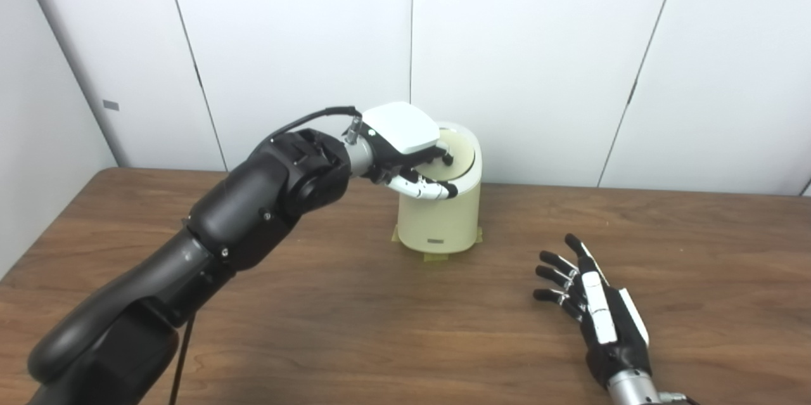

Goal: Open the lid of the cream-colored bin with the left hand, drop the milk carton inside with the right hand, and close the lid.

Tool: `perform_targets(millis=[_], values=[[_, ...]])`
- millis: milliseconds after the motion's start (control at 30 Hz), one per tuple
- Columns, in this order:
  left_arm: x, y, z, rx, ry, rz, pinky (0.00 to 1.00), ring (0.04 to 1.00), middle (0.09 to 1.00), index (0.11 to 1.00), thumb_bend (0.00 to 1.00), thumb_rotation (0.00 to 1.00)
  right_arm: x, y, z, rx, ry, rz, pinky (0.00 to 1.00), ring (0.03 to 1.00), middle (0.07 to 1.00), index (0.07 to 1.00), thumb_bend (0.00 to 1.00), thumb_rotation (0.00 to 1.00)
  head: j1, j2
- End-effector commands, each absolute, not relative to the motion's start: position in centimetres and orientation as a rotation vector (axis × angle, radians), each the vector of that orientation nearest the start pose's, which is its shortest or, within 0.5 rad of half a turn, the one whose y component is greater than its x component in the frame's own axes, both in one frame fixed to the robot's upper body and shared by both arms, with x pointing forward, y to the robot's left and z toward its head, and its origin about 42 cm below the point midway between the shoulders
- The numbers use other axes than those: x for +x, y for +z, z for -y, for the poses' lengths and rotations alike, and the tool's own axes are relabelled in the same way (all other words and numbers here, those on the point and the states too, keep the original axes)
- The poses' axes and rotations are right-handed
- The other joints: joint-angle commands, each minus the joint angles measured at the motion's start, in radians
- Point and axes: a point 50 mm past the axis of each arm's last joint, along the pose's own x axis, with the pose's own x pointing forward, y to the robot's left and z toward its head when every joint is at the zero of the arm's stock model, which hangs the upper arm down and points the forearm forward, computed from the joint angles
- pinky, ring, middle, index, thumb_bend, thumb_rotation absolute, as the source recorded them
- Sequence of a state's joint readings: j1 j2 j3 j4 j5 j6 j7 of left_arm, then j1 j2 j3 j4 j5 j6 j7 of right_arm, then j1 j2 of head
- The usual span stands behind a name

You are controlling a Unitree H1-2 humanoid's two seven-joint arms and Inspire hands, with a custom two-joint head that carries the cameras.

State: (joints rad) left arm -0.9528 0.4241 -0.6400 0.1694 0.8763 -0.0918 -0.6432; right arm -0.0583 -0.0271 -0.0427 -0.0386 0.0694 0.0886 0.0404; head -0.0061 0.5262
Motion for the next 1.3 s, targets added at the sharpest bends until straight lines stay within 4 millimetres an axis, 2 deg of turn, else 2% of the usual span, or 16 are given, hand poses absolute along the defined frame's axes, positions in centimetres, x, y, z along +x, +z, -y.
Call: perform_targets(millis=[0,100,400,667,867,1167,1267], values=[[45.2,28.8,-10.9,1.815,-0.982,0.369,0.87,0.844,0.844,0.854,0.5,1.0,30.4,12.4,22.2,0.043,0.026,0.033,0.62,0.786,0.808,0.967,0.56,0.92,-0.002,0.003],[45.0,28.1,-10.9,1.789,-1.01,0.36,0.84,0.84,0.837,0.838,0.51,1.0,30.3,12.4,22.2,0.037,0.029,0.033,0.63,0.789,0.809,0.966,0.56,0.93,-0.005,0.004],[44.8,27.1,-10.6,1.707,-1.057,0.315,0.89,0.877,0.866,0.882,0.52,1.0,30.4,12.5,21.9,0.042,0.026,0.034,0.63,0.784,0.806,0.961,0.58,0.9,-0.012,0.01],[44.6,28.6,-9.9,1.646,-1.046,0.365,0.94,0.91,0.9,0.912,0.5,1.0,30.5,12.5,21.9,0.027,0.021,0.034,0.62,0.783,0.808,0.961,0.57,0.92,-0.013,0.015],[44.3,29.7,-9.2,1.611,-1.043,0.453,0.9,0.894,0.89,0.885,0.46,1.0,30.5,12.7,21.9,0.044,0.028,0.026,0.64,0.792,0.817,0.967,0.58,0.94,-0.012,0.014],[43.8,29.3,-8.6,1.676,-1.064,0.471,0.92,0.909,0.898,0.849,0.46,1.0,30.4,12.7,21.9,0.036,0.032,0.027,0.63,0.794,0.82,0.975,0.57,0.98,-0.016,0.018],[43.9,30.6,-8.7,1.626,-1.038,0.457,0.93,0.922,0.913,0.879,0.47,1.0,30.4,12.6,21.8,0.042,0.03,0.025,0.64,0.791,0.816,0.971,0.58,0.96,-0.015,0.018]])
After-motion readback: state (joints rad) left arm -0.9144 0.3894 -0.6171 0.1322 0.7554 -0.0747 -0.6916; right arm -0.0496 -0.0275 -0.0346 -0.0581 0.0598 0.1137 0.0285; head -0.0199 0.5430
